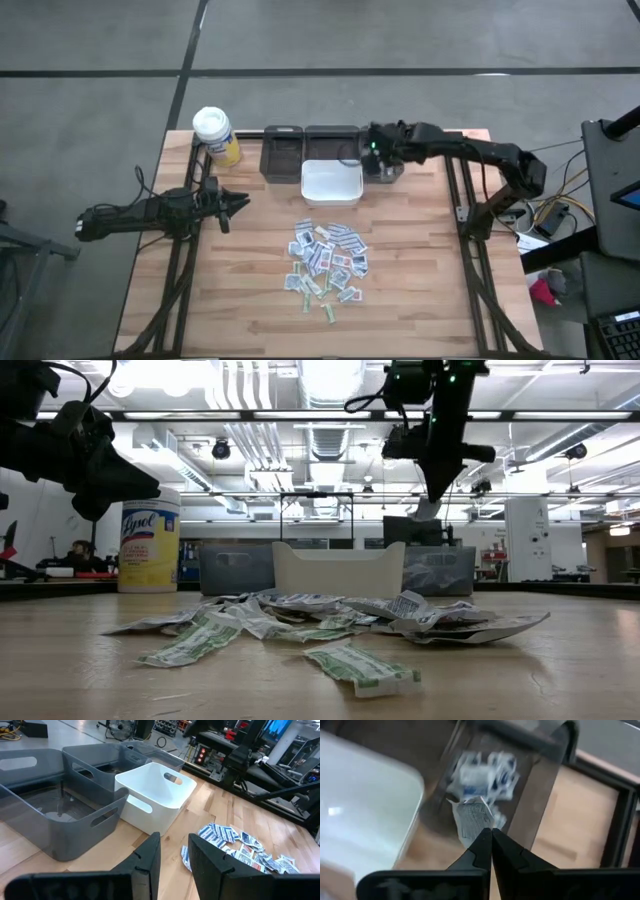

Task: Pick & Place First Aid Supplies
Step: Put the blue alcohol pad into the right black bin

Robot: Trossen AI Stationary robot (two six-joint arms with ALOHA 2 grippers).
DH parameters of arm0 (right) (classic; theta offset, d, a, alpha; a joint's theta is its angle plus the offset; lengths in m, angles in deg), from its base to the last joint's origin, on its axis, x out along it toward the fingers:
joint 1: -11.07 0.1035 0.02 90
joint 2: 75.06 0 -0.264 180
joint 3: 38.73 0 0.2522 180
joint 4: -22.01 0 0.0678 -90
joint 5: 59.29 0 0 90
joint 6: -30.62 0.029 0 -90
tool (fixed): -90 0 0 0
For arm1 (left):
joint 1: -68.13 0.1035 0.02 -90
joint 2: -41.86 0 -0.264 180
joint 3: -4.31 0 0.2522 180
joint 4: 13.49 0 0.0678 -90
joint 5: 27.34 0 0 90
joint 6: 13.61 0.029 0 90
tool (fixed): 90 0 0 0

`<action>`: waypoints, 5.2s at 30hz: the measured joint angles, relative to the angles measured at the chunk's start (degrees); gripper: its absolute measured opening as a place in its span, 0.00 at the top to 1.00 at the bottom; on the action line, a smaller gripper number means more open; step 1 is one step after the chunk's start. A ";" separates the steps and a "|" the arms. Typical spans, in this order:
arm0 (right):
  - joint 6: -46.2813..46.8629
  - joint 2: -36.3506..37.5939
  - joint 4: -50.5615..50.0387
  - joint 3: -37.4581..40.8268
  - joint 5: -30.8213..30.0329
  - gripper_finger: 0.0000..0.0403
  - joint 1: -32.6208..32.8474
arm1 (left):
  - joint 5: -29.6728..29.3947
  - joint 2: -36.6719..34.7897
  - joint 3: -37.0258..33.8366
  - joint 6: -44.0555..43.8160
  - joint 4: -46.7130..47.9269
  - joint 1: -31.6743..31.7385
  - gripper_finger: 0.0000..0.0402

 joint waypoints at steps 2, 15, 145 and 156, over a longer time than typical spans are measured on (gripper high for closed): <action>-0.55 -0.02 2.53 0.17 -0.04 0.98 -2.67 | 0.01 0.00 0.02 0.00 0.00 0.01 0.77; -0.73 -10.14 6.59 0.29 9.54 0.98 -11.20 | 0.00 0.00 0.01 0.00 0.00 0.01 0.77; 34.75 -16.79 26.46 15.29 28.48 0.64 34.38 | 0.21 0.00 0.02 0.00 0.00 0.00 0.77; 34.49 -16.92 25.15 15.15 28.24 0.81 34.38 | 0.22 0.00 0.01 0.00 0.00 0.00 0.77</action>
